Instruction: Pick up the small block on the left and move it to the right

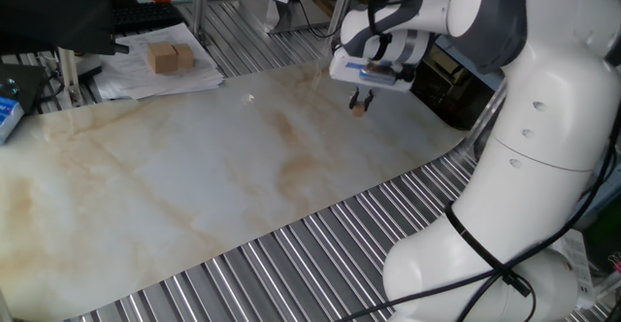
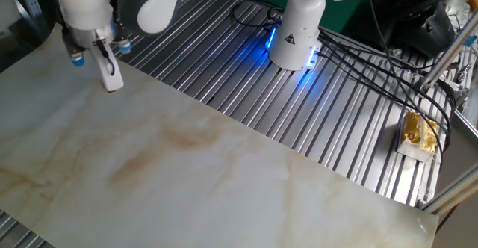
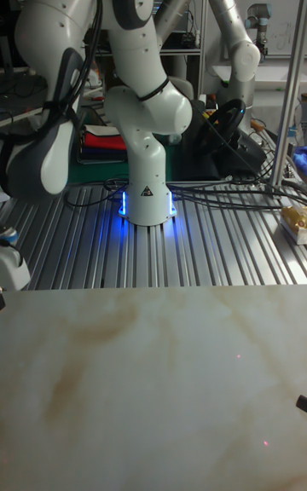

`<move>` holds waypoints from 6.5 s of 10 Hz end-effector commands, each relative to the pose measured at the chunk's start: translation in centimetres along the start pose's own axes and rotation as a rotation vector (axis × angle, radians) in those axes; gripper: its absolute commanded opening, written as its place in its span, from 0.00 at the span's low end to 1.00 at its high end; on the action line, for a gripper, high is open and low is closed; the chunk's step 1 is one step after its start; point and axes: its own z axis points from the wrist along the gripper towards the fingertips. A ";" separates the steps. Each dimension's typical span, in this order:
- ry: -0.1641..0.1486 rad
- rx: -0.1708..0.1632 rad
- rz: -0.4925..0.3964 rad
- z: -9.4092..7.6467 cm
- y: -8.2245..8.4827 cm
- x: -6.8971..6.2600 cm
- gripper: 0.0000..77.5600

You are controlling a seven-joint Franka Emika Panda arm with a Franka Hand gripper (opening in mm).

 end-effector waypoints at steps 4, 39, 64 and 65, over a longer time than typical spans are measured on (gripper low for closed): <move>0.054 -0.038 -0.252 -3.0 -0.6 0.4 0.02; -0.079 -0.083 -0.400 -4.7 3.4 5.7 0.02; -0.088 -0.084 -0.590 -4.6 3.4 5.7 0.02; -0.082 -0.105 -0.628 -4.5 3.5 5.8 0.02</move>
